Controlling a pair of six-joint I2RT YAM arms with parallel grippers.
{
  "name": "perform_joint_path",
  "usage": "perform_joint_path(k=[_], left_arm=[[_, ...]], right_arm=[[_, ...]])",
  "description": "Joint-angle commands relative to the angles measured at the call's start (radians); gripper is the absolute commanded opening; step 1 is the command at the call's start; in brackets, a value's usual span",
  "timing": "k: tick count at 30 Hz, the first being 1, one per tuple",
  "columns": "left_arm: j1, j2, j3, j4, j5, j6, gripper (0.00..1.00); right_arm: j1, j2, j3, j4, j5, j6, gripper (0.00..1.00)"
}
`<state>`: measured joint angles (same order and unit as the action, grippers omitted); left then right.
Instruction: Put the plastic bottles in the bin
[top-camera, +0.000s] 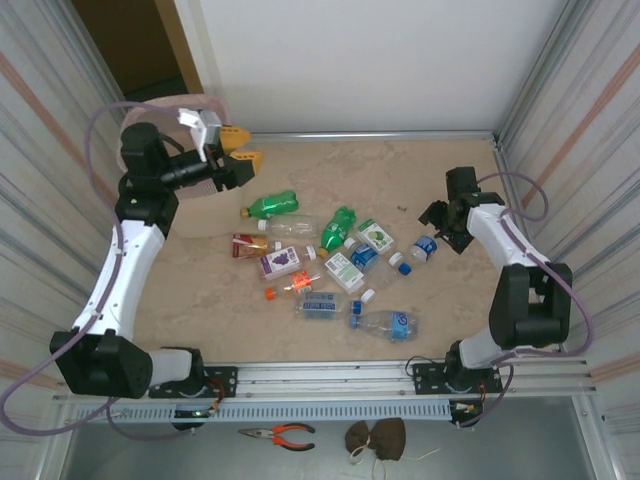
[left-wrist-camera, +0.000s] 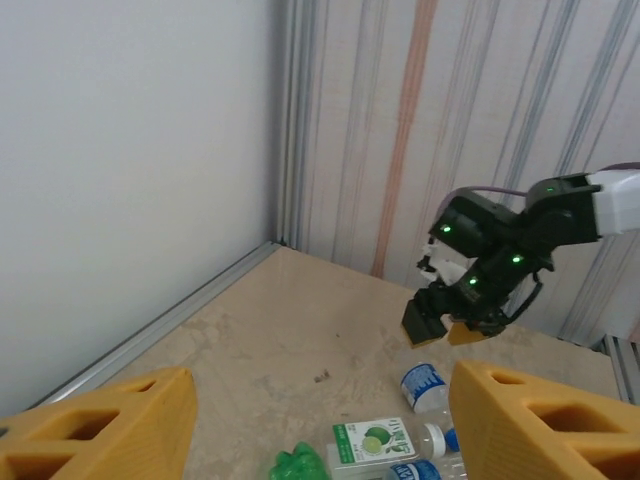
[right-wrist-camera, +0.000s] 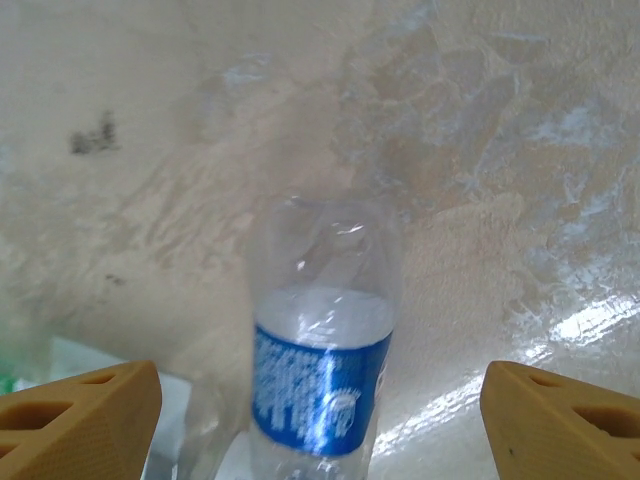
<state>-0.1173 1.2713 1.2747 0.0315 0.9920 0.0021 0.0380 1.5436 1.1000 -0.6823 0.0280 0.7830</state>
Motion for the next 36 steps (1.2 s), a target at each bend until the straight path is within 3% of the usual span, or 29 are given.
perform_joint_path(k=[1,10,20,30,36], left_arm=[[-0.055,-0.036,-0.003,-0.068,-0.048,0.104,0.68],[-0.074,-0.045,-0.033,-0.035,-0.076,0.096,0.67],[-0.074,-0.043,-0.044,0.0,-0.068,0.065,0.65],[-0.076,-0.069,-0.058,0.043,-0.062,0.034,0.64],[-0.102,-0.059,-0.063,0.032,-0.083,0.047,0.64]], right_arm=[[-0.016,0.064,0.037,0.001,-0.002,0.054,0.81],[-0.027,0.228,0.05,0.047,-0.059,0.088,0.79],[-0.041,0.246,0.031,0.064,-0.046,0.099,0.61],[-0.043,0.118,-0.028,0.059,-0.03,0.082,0.53],[-0.042,-0.052,-0.075,-0.003,0.082,0.036,0.53]])
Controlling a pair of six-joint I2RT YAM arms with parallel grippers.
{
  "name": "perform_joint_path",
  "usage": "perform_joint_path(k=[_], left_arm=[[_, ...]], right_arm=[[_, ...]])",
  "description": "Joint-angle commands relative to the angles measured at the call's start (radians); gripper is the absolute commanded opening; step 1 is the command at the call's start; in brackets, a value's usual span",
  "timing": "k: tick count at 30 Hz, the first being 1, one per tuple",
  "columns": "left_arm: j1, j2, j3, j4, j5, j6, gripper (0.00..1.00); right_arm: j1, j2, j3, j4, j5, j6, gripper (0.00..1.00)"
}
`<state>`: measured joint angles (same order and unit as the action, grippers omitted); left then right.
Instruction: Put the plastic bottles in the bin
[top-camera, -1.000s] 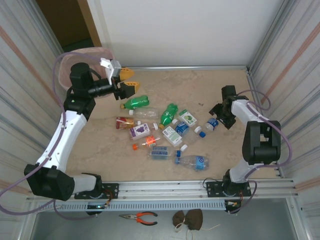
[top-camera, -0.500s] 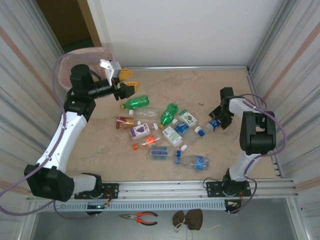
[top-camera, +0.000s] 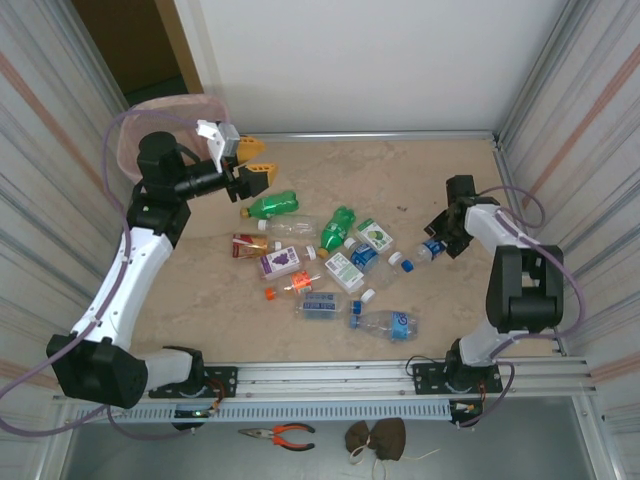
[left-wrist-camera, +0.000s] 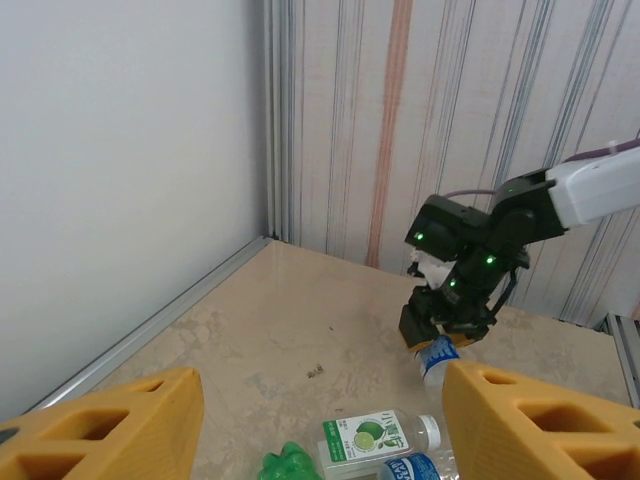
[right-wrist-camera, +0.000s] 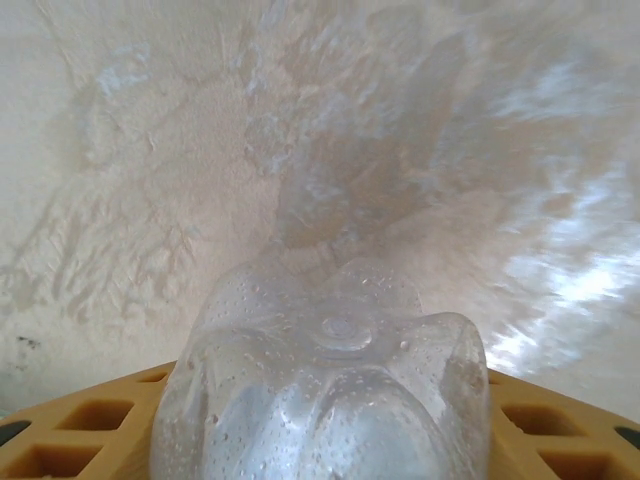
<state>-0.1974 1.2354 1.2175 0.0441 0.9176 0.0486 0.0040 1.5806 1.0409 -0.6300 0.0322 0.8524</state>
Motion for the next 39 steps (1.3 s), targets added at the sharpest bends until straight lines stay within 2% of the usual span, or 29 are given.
perform_joint_path(k=[1,3,7,15,20,25,29,34,39], left_arm=[[-0.032,-0.023,-0.005,0.013,-0.016,0.008,0.64],[-0.063,-0.024,0.002,-0.013,-0.035,0.039,0.65],[-0.171,-0.021,0.027,-0.079,-0.145,0.11,0.67],[-0.394,0.002,0.015,-0.069,-0.259,-0.013,0.71],[-0.555,0.022,-0.016,-0.065,-0.384,-0.07,0.74],[-0.677,0.048,-0.05,-0.041,-0.465,-0.127,0.77],[-0.724,0.083,-0.034,-0.066,-0.52,-0.169,0.79],[-0.742,0.141,-0.013,-0.042,-0.512,-0.225,0.82],[-0.766,0.22,0.048,-0.042,-0.479,-0.238,0.82]], right_arm=[[-0.008,-0.117,-0.019,-0.058,0.084,-0.046,0.53],[-0.006,-0.184,-0.025,-0.06,0.083,-0.076,0.53],[0.02,-0.306,-0.03,-0.038,0.029,-0.171,0.54],[0.129,-0.534,-0.005,-0.008,0.019,-0.241,0.54],[0.27,-0.674,-0.007,0.049,0.069,-0.203,0.54],[0.421,-0.749,-0.002,0.09,0.146,-0.185,0.55],[0.525,-0.775,0.01,0.119,0.175,-0.177,0.55],[0.625,-0.773,0.029,0.158,0.209,-0.186,0.56],[0.682,-0.75,0.068,0.167,0.223,-0.204,0.57]])
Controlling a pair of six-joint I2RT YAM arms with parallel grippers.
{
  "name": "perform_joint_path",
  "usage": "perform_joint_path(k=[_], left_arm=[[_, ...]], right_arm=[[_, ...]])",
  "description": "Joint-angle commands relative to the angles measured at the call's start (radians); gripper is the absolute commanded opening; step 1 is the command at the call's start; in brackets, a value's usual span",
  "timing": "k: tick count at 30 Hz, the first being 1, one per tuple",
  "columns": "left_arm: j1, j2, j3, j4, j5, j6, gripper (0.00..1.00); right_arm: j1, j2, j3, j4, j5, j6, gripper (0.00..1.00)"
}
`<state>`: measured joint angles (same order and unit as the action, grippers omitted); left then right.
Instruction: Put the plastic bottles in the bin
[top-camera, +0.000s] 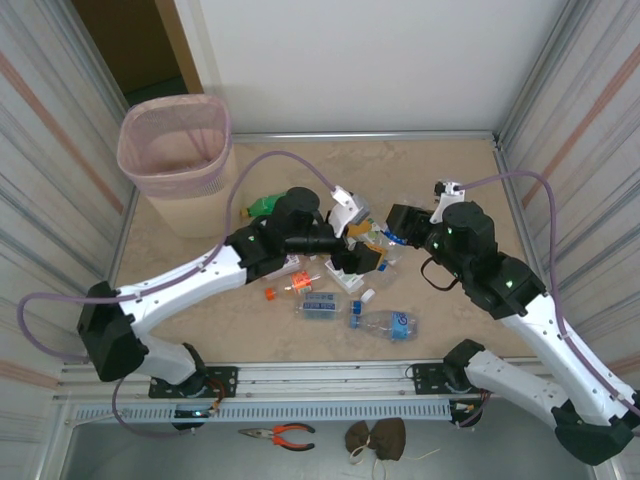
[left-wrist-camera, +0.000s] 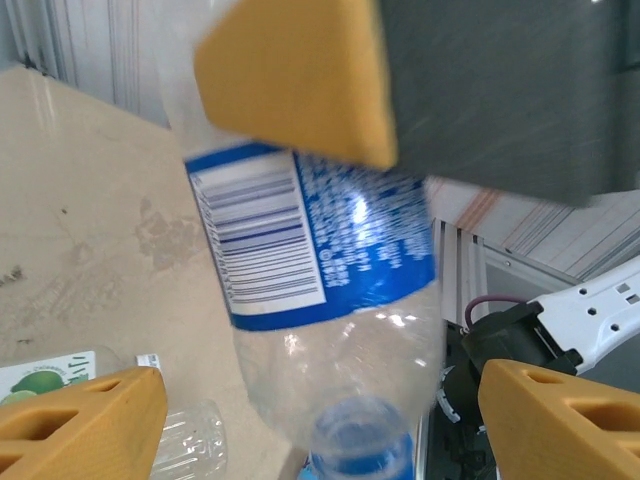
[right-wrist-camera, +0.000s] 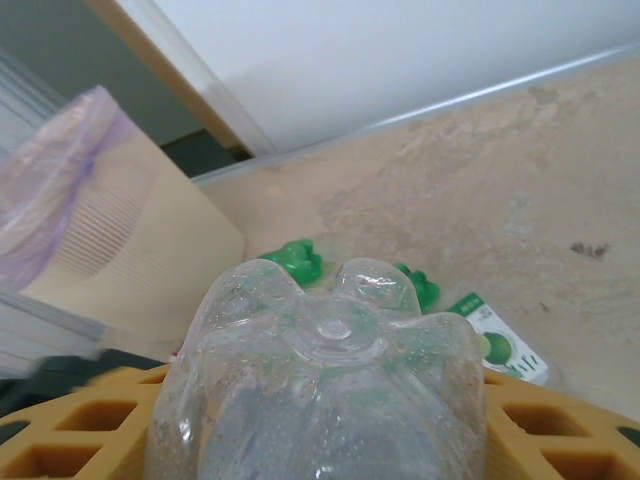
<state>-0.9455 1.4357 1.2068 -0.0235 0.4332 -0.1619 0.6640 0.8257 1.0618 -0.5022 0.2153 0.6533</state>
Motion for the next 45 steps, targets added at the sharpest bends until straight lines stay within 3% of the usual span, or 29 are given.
perform_joint_path(k=[1,13,23,29,39,45], left_arm=[[-0.021,0.033,0.07,0.024,0.009,-0.032,0.82],[-0.036,0.08,0.12,0.057,0.015,-0.071,0.75],[-0.038,0.077,0.115,0.079,0.023,-0.087,0.55],[-0.04,0.06,0.101,0.08,0.011,-0.076,0.52],[-0.041,0.005,0.104,-0.006,-0.073,-0.015,0.49],[-0.014,-0.034,0.133,-0.093,-0.107,0.023,0.5]], right_arm=[[0.034,0.007,0.053,0.04,0.046,-0.008,0.57],[0.098,0.007,0.043,0.071,0.092,-0.043,0.57],[0.11,-0.001,0.034,0.077,0.103,-0.04,0.57],[0.114,0.0,0.035,0.075,0.106,-0.04,0.58],[0.114,-0.014,0.079,0.02,0.153,-0.046,0.86],[0.114,-0.044,0.1,-0.01,0.204,-0.059,0.92]])
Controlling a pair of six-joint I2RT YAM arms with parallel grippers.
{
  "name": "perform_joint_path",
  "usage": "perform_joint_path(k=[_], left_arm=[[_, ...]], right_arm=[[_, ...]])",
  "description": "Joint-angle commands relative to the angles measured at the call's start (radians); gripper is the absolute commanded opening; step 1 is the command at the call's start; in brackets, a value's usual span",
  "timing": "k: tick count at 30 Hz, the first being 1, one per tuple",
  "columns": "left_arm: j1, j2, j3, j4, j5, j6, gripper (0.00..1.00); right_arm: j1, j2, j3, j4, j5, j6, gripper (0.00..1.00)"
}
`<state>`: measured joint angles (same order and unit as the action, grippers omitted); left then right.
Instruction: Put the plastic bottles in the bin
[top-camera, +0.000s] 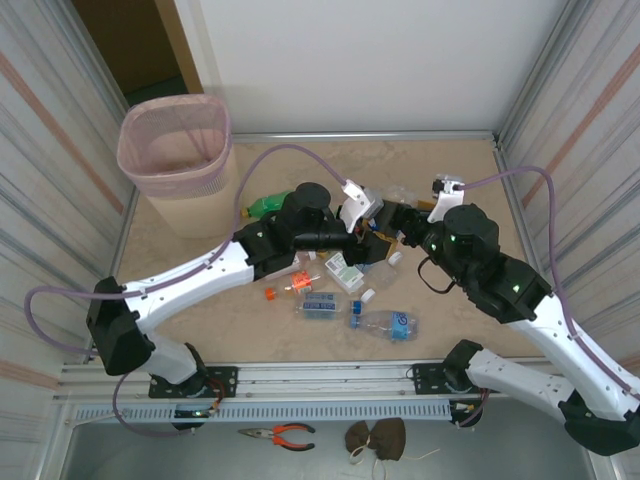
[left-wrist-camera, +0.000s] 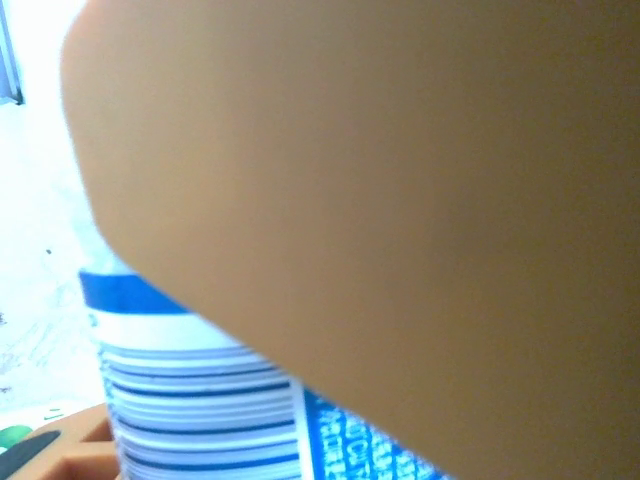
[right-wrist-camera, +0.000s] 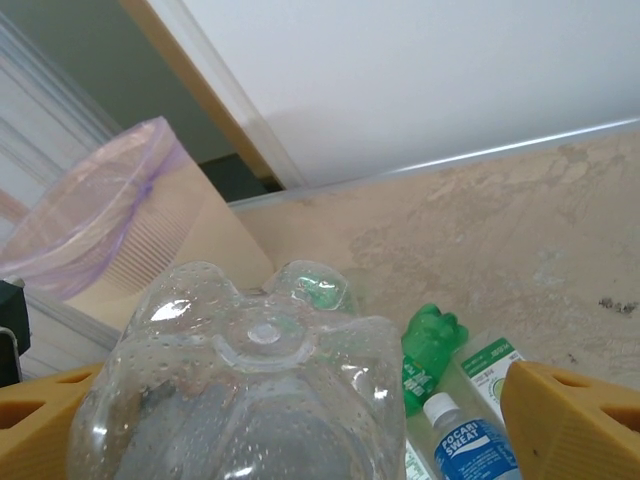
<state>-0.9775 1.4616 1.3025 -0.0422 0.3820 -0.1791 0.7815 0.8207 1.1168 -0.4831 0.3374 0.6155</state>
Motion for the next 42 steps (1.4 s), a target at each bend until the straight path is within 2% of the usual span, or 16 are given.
perform_joint_path(k=[1,6,12,18,26,32,36,42], left_arm=[[0.025,-0.065,0.046,-0.096,-0.061,0.046,0.5],[0.097,-0.099,0.097,-0.223,-0.083,0.08,0.49],[0.259,-0.131,0.189,-0.394,-0.103,0.136,0.49],[0.492,-0.11,0.324,-0.554,-0.088,0.198,0.49],[0.804,-0.001,0.536,-0.739,-0.112,0.277,0.49],[1.027,0.062,0.603,-0.784,-0.104,0.31,0.5],[1.114,0.103,0.604,-0.784,-0.141,0.345,0.49],[1.14,0.163,0.57,-0.759,-0.3,0.392,0.5]], right_arm=[[-0.003,-0.044,0.046,-0.033,0.093,-0.023,0.92],[-0.004,-0.067,0.058,-0.065,0.154,-0.049,0.92],[-0.013,-0.068,0.068,-0.124,0.212,-0.059,0.92],[-0.026,-0.058,0.065,-0.146,0.204,-0.053,0.92],[-0.034,-0.057,0.063,-0.169,0.199,-0.039,0.92],[-0.044,-0.056,0.057,-0.187,0.19,-0.027,0.92],[-0.054,-0.042,0.063,-0.2,0.166,-0.019,0.92],[-0.065,-0.014,0.065,-0.204,0.133,-0.011,0.92]])
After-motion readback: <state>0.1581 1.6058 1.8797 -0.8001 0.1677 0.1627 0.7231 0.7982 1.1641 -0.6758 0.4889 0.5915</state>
